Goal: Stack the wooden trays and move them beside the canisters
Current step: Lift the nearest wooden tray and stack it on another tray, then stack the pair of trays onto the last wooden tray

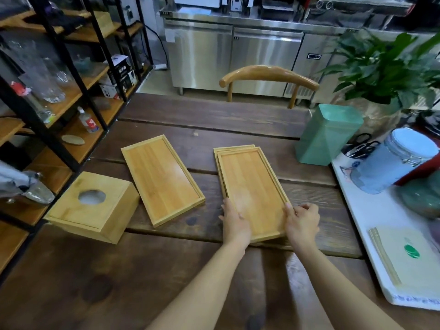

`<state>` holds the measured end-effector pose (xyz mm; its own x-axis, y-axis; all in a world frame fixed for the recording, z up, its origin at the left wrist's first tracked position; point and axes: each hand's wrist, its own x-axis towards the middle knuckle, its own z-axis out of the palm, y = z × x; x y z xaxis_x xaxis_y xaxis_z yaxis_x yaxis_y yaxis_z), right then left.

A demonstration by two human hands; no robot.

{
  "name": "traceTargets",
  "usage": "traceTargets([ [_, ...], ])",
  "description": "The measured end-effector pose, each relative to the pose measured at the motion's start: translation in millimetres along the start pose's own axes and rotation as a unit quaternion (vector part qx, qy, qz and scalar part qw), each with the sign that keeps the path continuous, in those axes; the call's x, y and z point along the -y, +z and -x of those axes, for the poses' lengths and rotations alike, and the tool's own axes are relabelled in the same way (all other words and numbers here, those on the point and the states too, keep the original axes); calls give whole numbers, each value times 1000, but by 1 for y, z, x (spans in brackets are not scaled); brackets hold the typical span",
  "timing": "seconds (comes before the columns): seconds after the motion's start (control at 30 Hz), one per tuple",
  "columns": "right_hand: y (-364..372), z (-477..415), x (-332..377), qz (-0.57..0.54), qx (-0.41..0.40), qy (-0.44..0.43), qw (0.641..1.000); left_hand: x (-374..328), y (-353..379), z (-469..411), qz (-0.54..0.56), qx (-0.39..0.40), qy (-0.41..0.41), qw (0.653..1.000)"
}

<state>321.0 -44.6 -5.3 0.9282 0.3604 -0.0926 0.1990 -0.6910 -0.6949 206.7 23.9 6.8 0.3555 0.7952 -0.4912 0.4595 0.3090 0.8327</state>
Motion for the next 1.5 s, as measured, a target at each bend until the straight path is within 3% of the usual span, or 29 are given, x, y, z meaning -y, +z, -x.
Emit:
traceTargets([
  [0.27,15,-8,0,-77,47,-10,996,0,0,-16,-23,-23,18,999],
  [0.37,20,-10,-1,-66,76,-21,995,3,0,-19,-17,-26,15,999],
  [1.1,19,-18,-2,-23,81,-46,995,4,-5,-20,33,-18,30,999],
  [1.2,14,-14,8,38,30,-63,997,0,-19,-12,3,-74,71,995],
  [1.3,14,-8,32,82,12,-156,984,-3,-54,-10,-65,-179,126,974],
  [1.4,28,7,66,64,77,-254,962,4,-96,-18,-161,-247,103,950],
  [1.5,55,32,101,11,208,-283,936,16,-128,-24,-185,-253,-1,950],
])
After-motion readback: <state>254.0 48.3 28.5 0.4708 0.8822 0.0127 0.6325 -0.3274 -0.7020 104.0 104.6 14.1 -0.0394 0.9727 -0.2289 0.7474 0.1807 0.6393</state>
